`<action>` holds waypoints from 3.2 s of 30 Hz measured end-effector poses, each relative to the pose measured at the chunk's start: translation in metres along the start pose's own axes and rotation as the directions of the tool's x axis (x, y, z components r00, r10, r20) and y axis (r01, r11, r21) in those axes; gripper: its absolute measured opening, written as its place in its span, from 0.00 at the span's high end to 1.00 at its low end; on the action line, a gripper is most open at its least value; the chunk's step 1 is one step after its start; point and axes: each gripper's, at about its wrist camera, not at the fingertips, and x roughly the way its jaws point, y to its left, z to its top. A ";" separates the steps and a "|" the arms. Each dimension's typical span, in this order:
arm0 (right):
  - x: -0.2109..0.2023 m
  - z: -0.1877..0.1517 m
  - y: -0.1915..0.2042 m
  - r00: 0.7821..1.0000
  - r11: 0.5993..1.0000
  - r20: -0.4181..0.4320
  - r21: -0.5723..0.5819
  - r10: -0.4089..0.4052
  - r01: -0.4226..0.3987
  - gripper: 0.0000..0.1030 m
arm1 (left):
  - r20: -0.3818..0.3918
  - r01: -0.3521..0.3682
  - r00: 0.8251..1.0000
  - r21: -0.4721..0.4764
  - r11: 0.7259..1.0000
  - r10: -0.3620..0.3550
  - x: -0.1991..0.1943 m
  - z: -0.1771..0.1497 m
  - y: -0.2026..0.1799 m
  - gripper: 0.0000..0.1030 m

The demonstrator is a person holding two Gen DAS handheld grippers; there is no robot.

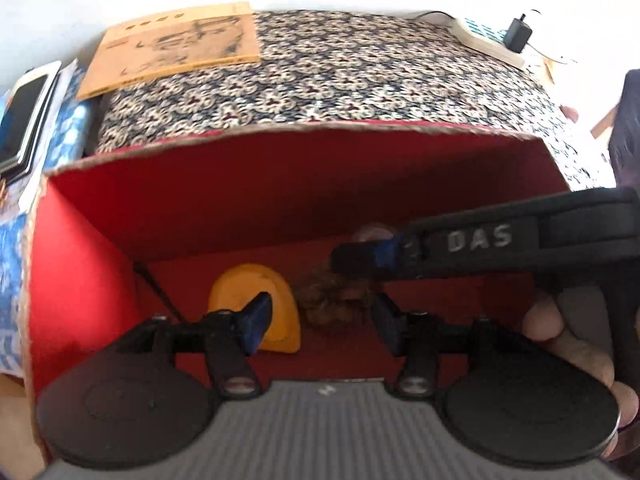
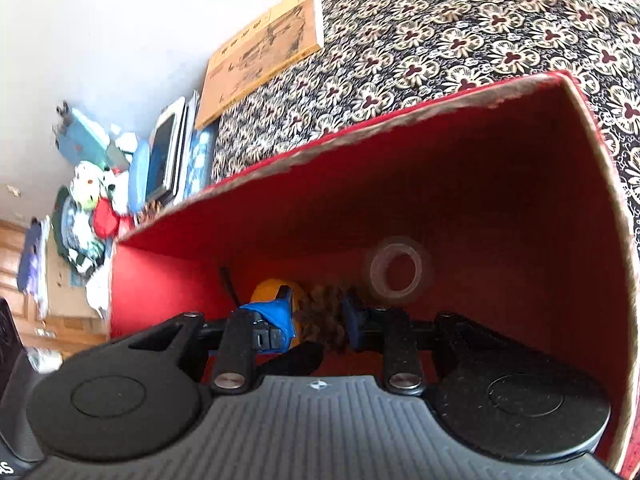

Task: Organize rigid objects
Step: 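Carry the pine cone with the right gripper over the red box and lower, then open the right gripper to drop the pine cone into the box, then withdraw the open right gripper up out of the red box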

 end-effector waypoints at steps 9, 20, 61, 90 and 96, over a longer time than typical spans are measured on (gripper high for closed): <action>-0.009 -0.005 0.001 0.998 1.000 0.059 -0.019 0.005 -0.004 0.88 | 0.046 -0.050 0.998 -0.001 0.999 0.050 -0.002 -0.001 -0.002 0.40; -0.026 -0.019 0.016 0.977 0.980 0.151 -0.110 -0.148 0.166 0.87 | 0.099 -0.108 0.989 -0.002 0.994 0.108 -0.008 -0.003 -0.005 0.40; -0.050 -0.050 0.017 0.922 0.981 0.374 -0.123 -0.096 0.152 0.94 | 0.129 -0.247 0.959 -0.061 0.967 0.253 -0.013 -0.006 -0.007 0.35; -0.054 -0.045 0.015 0.954 0.979 0.291 -0.164 -0.068 0.120 0.89 | 0.178 -0.404 0.879 -0.219 0.888 0.443 -0.047 -0.024 0.000 0.33; -0.072 -0.057 0.017 0.954 0.976 0.298 -0.204 -0.016 0.080 0.89 | 0.196 -0.425 0.858 -0.248 0.871 0.475 -0.082 -0.043 -0.006 0.26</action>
